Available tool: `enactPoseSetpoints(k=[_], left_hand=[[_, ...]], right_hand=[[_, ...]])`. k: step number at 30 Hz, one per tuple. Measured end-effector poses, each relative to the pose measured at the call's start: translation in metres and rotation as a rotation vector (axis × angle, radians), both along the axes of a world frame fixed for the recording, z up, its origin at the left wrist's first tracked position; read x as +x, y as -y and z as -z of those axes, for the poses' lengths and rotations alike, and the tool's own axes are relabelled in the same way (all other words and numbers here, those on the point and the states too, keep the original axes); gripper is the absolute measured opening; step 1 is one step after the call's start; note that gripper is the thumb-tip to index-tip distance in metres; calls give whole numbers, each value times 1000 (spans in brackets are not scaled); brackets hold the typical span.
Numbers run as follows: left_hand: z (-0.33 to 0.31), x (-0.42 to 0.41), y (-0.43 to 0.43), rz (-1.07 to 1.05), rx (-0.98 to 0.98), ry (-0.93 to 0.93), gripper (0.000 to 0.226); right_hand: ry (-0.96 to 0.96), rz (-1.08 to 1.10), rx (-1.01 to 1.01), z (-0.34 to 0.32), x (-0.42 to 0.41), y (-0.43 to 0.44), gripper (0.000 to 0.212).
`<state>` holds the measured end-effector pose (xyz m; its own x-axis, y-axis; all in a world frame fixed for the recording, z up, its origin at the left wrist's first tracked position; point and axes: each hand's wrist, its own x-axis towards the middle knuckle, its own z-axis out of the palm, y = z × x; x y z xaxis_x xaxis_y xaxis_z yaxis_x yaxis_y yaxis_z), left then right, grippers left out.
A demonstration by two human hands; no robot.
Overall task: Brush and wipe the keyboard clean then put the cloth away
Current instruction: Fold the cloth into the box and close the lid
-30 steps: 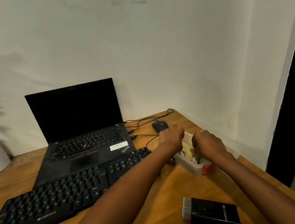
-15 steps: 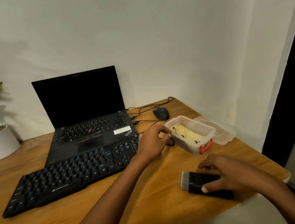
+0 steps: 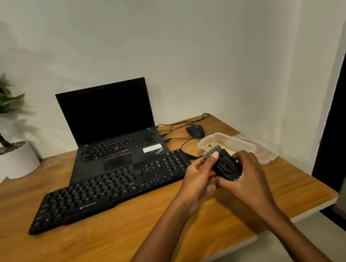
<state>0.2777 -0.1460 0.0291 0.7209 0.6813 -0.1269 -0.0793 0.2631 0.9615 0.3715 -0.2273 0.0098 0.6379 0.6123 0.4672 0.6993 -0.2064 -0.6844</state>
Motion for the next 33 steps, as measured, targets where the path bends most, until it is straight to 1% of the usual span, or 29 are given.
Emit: enactPoseSetpoints(k=[1,3,7,11,14,19,21,23,24,26,27,28,30,31,33], left_hand=[[0,3,2,-23,-31,45,34],[-1,6,5,-66,-32,104,27],[-4,8,5,-115,34,102,20],[-9,9,3,-173,74,78,25],[-10,8,3,-161,37,89,27],[-5,11,-2,-119,-28,114,43],[-1,14,-4,-109,-42,101,46],[-2,17,-7,-98,-81,96,44],[-3,19,-10,-93,-98,97,39],[-7,22,-16,-103,-86,84,22],[-10,25,-21,-126,-57,60,16],[-12,28,-26,-157,-3,25,15],[-11,38,-39,-245,143,-78,27],[-9,43,-45,-271,205,-124,32],[-2,55,-53,-282,295,-205,35]], right_hand=[[4,18,48,1,-4,-3,56],[-13,49,114,3,-11,-9,56],[-26,82,201,6,-17,-14,57],[-32,74,258,6,-20,-17,55],[-27,73,268,5,-19,-18,55],[-69,59,256,8,-16,-20,55],[-89,50,231,10,-14,-20,55],[-90,36,189,9,-8,-21,53],[-85,29,165,6,-3,-22,52],[-80,29,108,-7,12,-26,52],[-80,48,81,-16,22,-30,54],[-70,76,57,-25,33,-35,57],[-27,124,-29,-41,58,-48,62],[-2,134,-103,-47,69,-56,64],[25,106,-274,-52,85,-74,65]])
